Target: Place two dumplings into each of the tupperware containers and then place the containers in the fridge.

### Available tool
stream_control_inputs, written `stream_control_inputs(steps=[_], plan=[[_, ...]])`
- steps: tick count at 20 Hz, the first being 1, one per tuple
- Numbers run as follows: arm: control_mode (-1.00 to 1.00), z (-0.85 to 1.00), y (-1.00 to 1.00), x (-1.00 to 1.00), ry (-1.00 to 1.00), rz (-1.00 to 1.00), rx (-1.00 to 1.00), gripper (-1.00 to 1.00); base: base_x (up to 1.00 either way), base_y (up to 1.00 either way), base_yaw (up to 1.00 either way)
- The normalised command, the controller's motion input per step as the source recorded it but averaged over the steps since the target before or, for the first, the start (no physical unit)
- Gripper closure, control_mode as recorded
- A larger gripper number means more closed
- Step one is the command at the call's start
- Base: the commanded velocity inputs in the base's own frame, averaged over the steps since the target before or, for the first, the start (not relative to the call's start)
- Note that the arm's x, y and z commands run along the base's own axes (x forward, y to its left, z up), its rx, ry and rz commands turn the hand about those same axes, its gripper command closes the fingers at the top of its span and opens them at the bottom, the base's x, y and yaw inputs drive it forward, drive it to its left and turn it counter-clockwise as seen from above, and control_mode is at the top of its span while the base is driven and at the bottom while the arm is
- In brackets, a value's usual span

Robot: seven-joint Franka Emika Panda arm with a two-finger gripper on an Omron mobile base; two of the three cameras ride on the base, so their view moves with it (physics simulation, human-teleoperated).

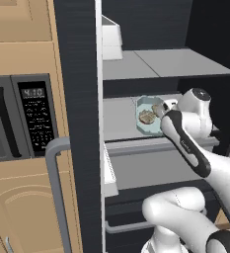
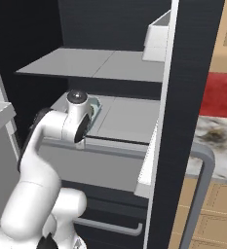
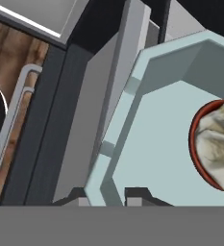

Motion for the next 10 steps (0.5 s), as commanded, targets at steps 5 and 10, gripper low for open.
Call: stream_control_inputs(steps=[5, 10], plan=[[-1.00, -0.48, 0.00, 0.34, 0.00, 0.02, 0.00, 1.00, 0.00, 0.00, 0.00], [-1.00, -0.18, 0.00, 0.34, -0.06, 0.00, 0.00, 1.00, 0.00, 0.00, 0.00]])
